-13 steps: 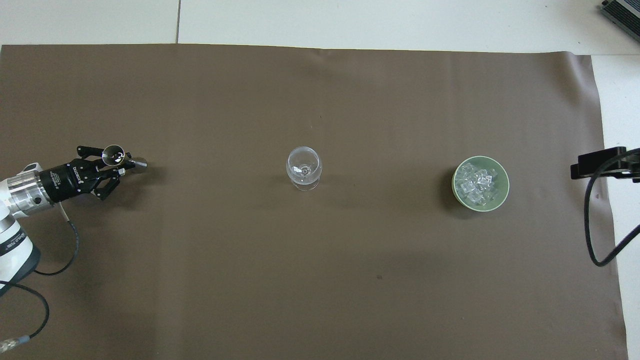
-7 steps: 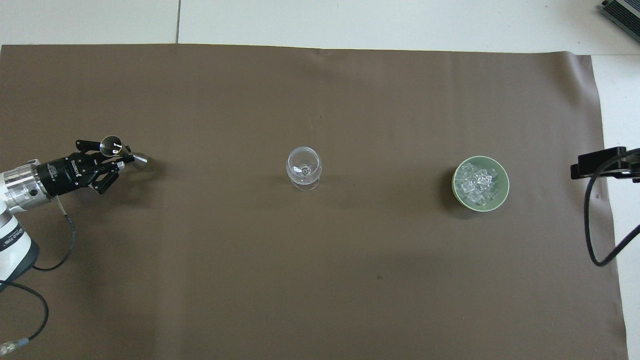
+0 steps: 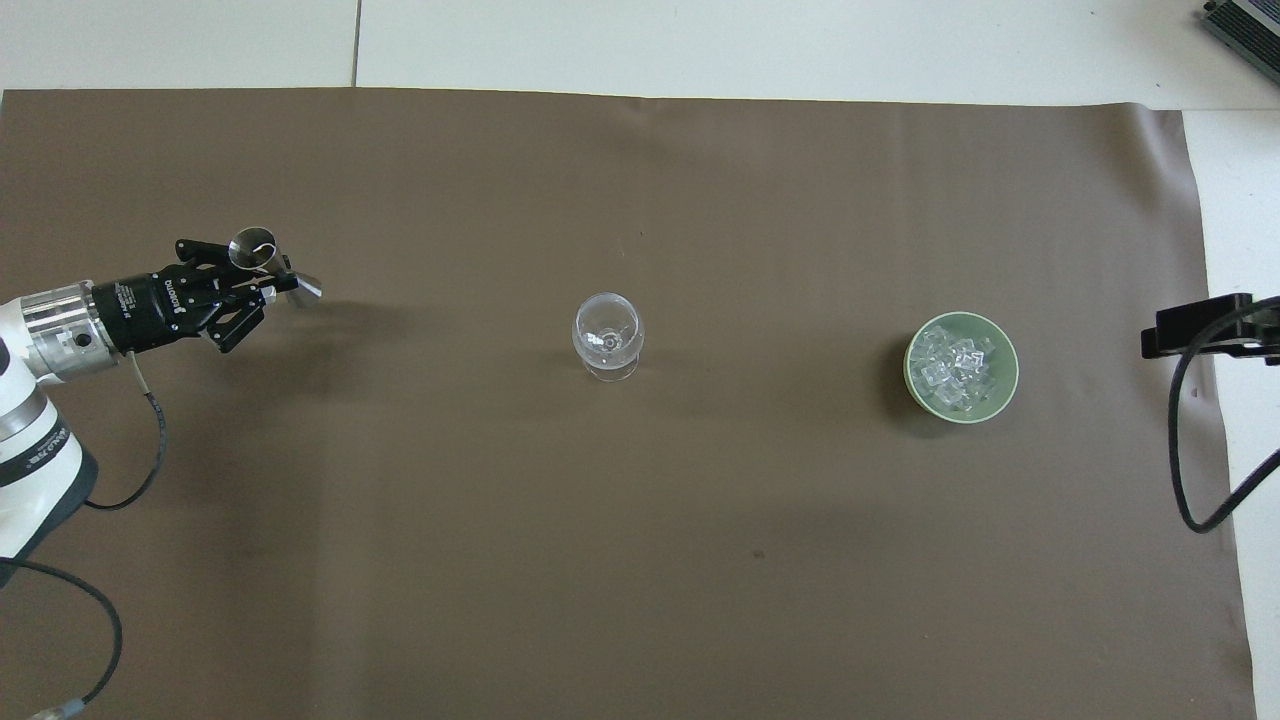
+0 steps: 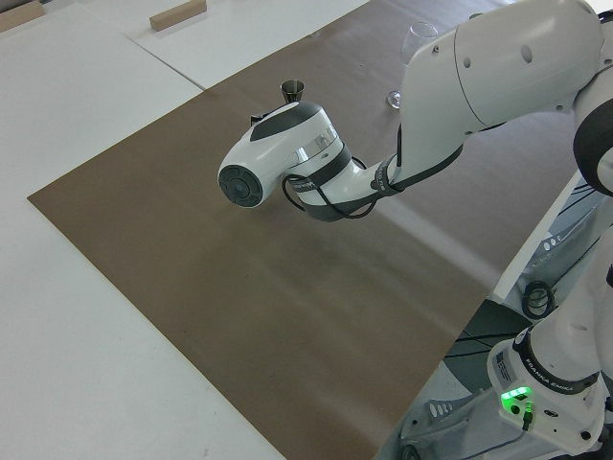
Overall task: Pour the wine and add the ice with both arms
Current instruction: 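Lift the jigger with the left gripper toward the wine glass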
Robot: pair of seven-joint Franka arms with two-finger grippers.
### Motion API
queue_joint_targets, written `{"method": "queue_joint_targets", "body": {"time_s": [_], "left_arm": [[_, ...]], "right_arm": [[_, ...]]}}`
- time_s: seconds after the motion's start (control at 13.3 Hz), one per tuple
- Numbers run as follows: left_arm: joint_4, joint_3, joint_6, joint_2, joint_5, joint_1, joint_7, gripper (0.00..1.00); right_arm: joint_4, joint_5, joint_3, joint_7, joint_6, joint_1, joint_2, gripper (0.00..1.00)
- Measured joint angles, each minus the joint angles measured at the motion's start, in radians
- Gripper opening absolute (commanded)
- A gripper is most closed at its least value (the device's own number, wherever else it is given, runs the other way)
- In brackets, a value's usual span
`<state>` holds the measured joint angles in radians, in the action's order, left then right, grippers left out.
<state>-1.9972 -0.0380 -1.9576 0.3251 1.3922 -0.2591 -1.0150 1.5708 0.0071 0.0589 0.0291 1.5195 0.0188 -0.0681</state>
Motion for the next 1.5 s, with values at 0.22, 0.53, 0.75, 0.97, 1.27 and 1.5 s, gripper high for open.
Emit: {"method": "queue_joint_targets", "body": {"time_s": [0.22, 0.53, 0.75, 0.97, 1.27, 1.5], "left_arm": [[0.005, -0.001, -0.039, -0.042, 0.0, 0.062, -0.043, 0.0], [0.033, -0.001, -0.043, -0.065, 0.0, 0.075, -0.038, 0.0], [0.043, -0.004, -0.043, -0.079, 0.0, 0.098, 0.001, 0.0], [0.057, -0.028, -0.046, -0.087, 0.0, 0.102, 0.03, 0.0], [0.085, -0.046, -0.13, -0.09, 0.0, 0.187, 0.032, 0.0], [0.087, -0.049, -0.225, -0.098, 0.0, 0.277, 0.029, 0.0]], "right_arm": [[0.0, 0.0, 0.0, 0.0, 0.0, 0.0, 0.0, 1.0], [0.0, 0.0, 0.0, 0.0, 0.0, 0.0, 0.0, 1.0], [0.0, 0.0, 0.0, 0.0, 0.0, 0.0, 0.0, 1.0], [0.0, 0.0, 0.0, 0.0, 0.0, 0.0, 0.0, 1.0], [0.0, 0.0, 0.0, 0.0, 0.0, 0.0, 0.0, 1.0], [0.0, 0.0, 0.0, 0.0, 0.0, 0.0, 0.0, 1.0]]}}
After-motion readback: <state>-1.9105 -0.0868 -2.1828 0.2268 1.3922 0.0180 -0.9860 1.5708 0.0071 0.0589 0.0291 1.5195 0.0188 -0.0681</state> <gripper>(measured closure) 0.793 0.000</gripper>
